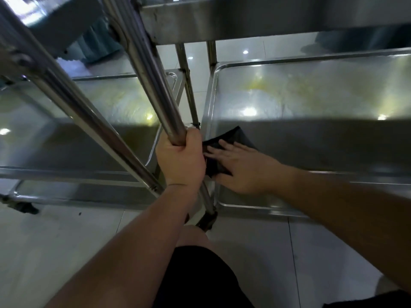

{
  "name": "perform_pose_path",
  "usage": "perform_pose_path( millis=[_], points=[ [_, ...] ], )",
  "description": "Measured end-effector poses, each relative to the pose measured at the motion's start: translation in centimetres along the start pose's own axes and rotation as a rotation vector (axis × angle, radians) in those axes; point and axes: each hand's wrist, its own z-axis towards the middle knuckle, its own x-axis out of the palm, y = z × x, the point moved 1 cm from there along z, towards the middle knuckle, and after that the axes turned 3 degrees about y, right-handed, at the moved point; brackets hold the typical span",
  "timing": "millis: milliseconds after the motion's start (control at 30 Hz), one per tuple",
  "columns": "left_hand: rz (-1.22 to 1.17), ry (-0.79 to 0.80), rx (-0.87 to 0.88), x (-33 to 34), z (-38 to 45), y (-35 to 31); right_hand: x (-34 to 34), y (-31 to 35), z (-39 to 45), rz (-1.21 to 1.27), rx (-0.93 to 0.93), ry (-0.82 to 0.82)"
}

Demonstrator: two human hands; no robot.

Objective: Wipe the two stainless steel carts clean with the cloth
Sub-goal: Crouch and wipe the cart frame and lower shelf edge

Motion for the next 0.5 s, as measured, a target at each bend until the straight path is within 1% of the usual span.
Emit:
perform_pose_path(
  millis=[167, 367, 500],
  points=[
    [0.051, -0.017, -0.047, 0.0, -0.4, -0.6, 0.4, -0.4, -3.5, -0.045, 0.004, -0.071],
    [0.122, 0.010, -0.052, -0.4, -1.5, -1.5, 0.8, -3.0, -7.7, -0.060, 0.080, -0.148],
    [0.250, -0.060, -0.080, -0.8, -2.4, -1.6, 0.8, -4.8, -10.5, -0.034, 0.102, -0.190]
  ],
)
